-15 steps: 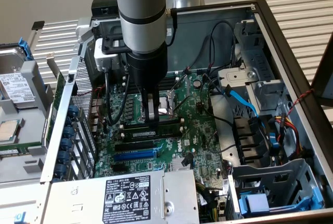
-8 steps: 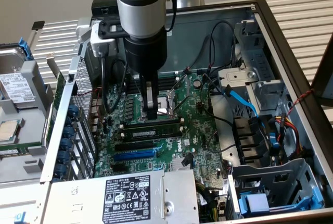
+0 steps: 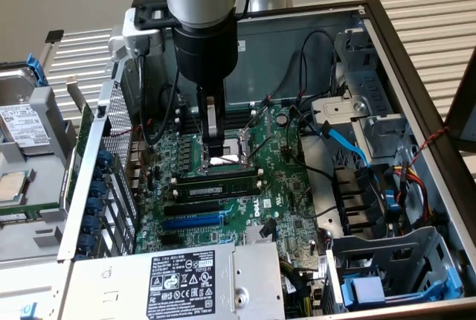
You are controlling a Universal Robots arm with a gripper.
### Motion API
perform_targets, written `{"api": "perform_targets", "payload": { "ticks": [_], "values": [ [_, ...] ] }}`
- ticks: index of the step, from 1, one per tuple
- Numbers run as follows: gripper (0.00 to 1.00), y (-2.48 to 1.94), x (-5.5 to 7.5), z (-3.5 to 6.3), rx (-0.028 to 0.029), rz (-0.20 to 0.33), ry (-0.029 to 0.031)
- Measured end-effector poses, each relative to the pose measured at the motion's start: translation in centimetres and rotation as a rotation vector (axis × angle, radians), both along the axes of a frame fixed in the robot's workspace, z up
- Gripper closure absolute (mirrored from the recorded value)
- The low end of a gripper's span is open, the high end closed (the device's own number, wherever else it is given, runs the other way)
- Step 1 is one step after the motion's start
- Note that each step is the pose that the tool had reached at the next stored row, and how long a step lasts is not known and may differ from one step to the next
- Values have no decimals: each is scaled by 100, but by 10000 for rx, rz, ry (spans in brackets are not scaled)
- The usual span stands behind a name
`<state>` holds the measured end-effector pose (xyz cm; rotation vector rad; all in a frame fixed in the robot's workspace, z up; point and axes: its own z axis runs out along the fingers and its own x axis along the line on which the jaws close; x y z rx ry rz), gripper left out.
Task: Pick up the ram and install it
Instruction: 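Press down the ram until it locks into place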
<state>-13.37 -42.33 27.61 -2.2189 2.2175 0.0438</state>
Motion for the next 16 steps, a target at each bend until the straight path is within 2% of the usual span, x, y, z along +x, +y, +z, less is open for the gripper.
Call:
{"api": "perform_targets", "payload": {
  "ticks": [10,12,16],
  "values": [
    [89,-1,-1,1,-2,-1,1],
    [89,-3,-1,1,23,-3,2],
    [89,-3,0,-1,29,-519,0]
  ]
}}
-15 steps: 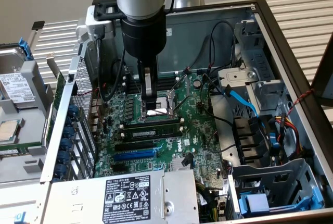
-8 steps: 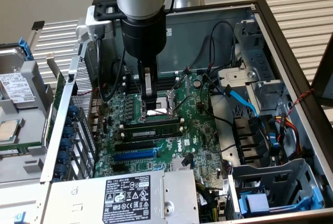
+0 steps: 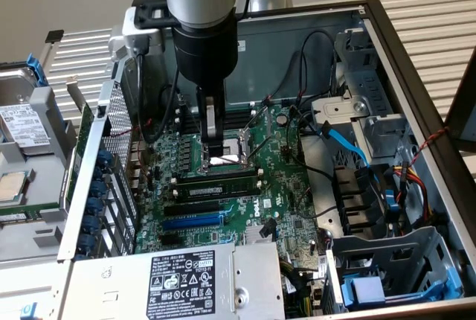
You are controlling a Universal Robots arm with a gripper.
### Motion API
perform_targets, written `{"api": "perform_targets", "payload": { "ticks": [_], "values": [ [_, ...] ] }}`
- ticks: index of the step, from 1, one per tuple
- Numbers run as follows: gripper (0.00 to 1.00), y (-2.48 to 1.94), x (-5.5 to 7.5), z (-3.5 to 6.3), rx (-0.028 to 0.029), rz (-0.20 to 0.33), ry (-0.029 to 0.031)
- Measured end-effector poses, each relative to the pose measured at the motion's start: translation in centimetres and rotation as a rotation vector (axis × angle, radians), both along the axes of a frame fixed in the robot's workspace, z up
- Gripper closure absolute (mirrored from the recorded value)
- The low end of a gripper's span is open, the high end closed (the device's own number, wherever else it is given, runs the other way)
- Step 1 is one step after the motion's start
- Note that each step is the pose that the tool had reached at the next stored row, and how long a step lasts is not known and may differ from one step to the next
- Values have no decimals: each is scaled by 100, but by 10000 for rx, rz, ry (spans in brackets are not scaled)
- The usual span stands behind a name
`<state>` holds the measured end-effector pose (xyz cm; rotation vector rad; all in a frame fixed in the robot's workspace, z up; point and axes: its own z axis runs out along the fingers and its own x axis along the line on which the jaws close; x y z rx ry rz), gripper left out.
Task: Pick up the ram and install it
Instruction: 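Press down the ram until it locks into place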
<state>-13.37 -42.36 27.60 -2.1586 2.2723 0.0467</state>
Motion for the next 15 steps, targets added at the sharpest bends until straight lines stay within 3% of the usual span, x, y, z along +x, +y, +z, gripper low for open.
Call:
{"api": "perform_targets", "payload": {
  "ticks": [15],
  "values": [
    [89,0,0,-4,0,-2457,0]
  ]
}}
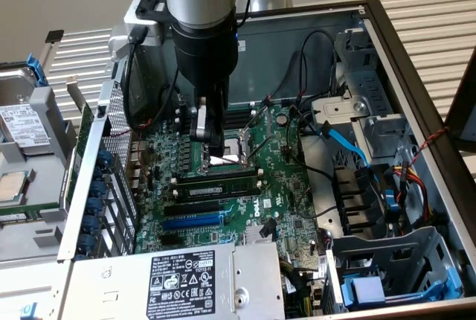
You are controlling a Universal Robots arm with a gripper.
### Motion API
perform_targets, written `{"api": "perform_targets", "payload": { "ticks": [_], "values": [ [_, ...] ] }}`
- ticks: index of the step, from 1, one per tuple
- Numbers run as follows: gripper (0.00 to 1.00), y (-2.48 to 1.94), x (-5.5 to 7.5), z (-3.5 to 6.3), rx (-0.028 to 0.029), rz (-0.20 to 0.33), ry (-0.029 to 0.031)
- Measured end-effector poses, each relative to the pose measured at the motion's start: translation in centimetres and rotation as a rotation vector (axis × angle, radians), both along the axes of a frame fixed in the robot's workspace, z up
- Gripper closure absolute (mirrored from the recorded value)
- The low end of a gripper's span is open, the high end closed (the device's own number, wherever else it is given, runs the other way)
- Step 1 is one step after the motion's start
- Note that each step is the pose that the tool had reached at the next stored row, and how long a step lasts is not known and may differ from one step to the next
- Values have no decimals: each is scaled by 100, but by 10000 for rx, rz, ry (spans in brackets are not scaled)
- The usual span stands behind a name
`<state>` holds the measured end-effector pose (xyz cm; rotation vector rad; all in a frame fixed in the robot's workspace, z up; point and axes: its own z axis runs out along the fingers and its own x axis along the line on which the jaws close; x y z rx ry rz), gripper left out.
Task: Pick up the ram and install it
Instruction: 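Press down the ram until it locks into place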
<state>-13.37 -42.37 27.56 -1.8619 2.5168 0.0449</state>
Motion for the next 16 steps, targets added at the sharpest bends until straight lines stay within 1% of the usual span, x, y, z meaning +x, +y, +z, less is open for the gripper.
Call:
{"api": "perform_targets", "payload": {
  "ticks": [16],
  "values": [
    [89,0,0,-23,0,-2654,0]
  ]
}}
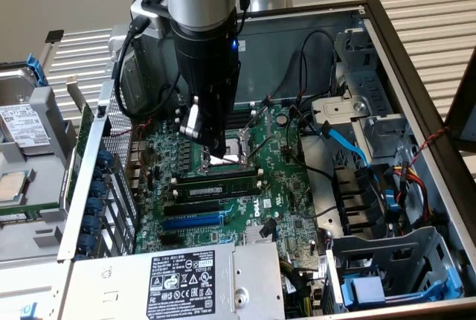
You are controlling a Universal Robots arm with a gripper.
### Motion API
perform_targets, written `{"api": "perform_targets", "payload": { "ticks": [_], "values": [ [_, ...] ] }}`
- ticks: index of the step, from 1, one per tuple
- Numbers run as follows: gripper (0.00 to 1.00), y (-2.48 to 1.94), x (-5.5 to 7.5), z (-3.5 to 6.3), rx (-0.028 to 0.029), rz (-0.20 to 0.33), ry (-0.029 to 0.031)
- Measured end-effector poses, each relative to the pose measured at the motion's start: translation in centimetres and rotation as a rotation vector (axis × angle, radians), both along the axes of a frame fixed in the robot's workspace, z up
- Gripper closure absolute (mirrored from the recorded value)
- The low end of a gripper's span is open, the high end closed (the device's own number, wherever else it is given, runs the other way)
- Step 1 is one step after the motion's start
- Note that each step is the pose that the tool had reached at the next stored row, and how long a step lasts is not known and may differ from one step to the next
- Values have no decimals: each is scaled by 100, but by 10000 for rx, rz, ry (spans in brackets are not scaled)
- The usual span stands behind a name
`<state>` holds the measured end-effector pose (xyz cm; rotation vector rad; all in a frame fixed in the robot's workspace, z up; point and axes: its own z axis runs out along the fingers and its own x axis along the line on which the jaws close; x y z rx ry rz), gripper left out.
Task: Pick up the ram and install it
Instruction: 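Press down the ram until it locks into place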
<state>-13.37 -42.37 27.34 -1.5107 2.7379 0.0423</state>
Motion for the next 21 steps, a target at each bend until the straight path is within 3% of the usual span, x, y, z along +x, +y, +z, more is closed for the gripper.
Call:
{"api": "perform_targets", "payload": {
  "ticks": [6,7,11,15,21],
  "values": [
    [89,0,0,-16,-2,-985,1],
    [89,1,0,-20,-30,-1162,-2],
    [89,0,1,-25,-55,-1549,-3],
    [89,0,1,-32,-134,-1959,-7],
    [89,0,1,-44,-146,-2845,-2]
  ]
}}
